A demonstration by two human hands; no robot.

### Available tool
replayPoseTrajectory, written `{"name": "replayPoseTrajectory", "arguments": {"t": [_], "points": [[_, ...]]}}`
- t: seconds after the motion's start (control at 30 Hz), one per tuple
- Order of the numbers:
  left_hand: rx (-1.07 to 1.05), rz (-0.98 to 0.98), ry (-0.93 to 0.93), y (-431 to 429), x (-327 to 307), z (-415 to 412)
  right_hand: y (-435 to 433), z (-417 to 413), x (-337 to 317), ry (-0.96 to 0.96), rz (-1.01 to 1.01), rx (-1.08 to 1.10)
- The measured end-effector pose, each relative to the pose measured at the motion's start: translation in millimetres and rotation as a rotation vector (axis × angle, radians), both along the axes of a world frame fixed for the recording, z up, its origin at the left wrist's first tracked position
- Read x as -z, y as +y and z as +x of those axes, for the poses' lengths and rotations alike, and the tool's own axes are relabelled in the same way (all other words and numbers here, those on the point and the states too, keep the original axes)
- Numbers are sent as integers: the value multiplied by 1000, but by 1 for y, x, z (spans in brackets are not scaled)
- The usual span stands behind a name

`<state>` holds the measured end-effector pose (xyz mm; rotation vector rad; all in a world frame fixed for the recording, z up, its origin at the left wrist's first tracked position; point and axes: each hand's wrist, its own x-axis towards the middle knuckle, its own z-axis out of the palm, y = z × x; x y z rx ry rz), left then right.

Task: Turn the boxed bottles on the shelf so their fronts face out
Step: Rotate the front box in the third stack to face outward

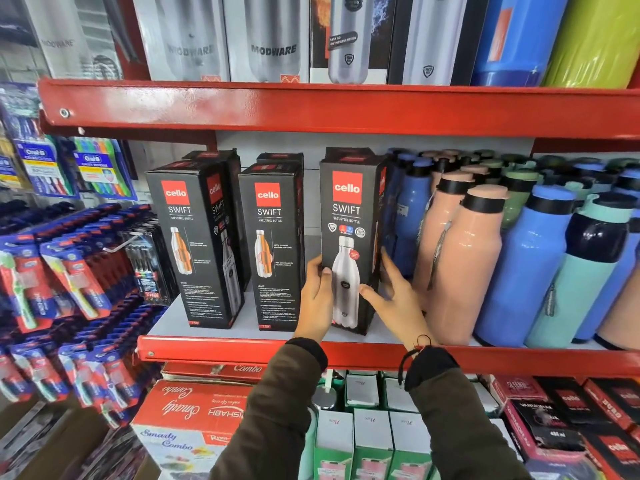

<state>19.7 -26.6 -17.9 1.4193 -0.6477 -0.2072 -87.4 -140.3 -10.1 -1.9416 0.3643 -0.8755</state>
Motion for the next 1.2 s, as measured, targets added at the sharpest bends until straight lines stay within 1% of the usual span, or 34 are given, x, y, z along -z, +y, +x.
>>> {"name": "replayPoseTrajectory", "arguments": {"t": [0.2,0.33,0.63,0.73,0.87,0.93,1.03,1.1,1.2], "points": [[-25,-50,-81,-2,4,-4,5,1,0,26,-36,-18],[-44,-49,-80,-5,8,-5,6,4,1,26,-43,-25],[-62,-28,-73,-9,9,-8,7,7,7,24,9,-20],[-67,-36,-69,-9,9,-9,8,8,9,17,20,8],[-92,-61,-89,-6,7,-13,11,8,12,-72,52,124],[-115,-84,-129,-2,8,-17,14,6,14,-148,56,232],[-160,-123,-179,9,6,-21,21,5,15,-256,11,386],[-190,-145,-226,19,2,-23,28,7,13,-304,-17,403],[-279,-148,-352,32,-6,-21,46,16,6,-313,-63,340]]}}
